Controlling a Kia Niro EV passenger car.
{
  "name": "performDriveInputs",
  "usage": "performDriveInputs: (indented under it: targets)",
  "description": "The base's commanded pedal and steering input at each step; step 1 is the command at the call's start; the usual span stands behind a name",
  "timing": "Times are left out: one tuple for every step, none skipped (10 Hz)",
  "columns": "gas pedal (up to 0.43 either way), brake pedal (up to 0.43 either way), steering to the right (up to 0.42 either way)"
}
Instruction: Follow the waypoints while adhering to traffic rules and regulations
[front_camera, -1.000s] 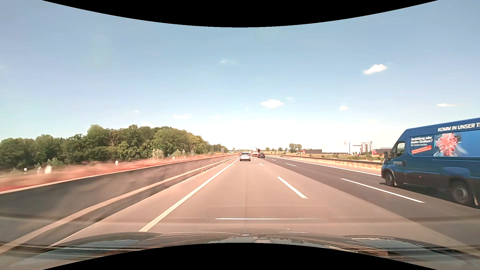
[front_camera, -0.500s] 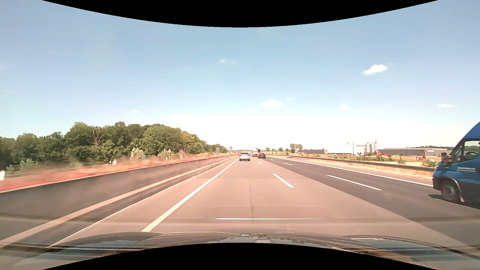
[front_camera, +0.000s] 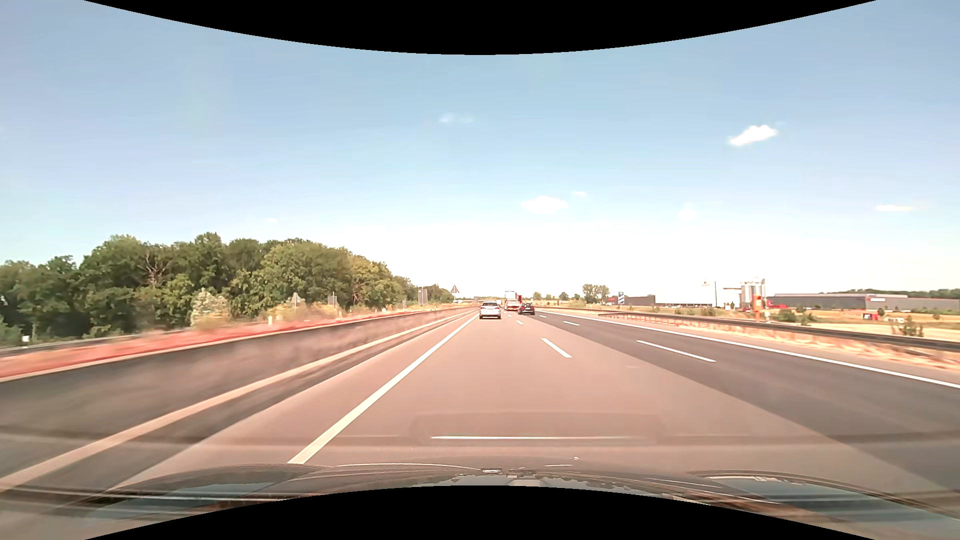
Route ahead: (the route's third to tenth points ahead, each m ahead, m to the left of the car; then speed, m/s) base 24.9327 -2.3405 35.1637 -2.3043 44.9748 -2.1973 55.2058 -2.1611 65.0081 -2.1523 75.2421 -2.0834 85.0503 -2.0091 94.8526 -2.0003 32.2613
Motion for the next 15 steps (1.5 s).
performDriveInputs:
  targets:
    - [0.299,0.0,0.0]
    - [0.299,0.0,0.0]
    - [0.299,0.0,0.0]
    - [0.299,0.0,0.0]
    - [0.299,0.0,0.0]
    - [0.299,0.0,0.0]
    - [0.299,0.0,0.0]
    - [0.299,0.0,0.0]
    - [0.299,0.0,0.0]
    - [0.299,0.0,-0.001]
    - [0.299,0.0,-0.001]
    - [0.299,0.0,-0.001]
    - [0.311,0.0,-0.001]
    - [0.311,0.0,-0.001]
    - [0.311,0.0,-0.001]
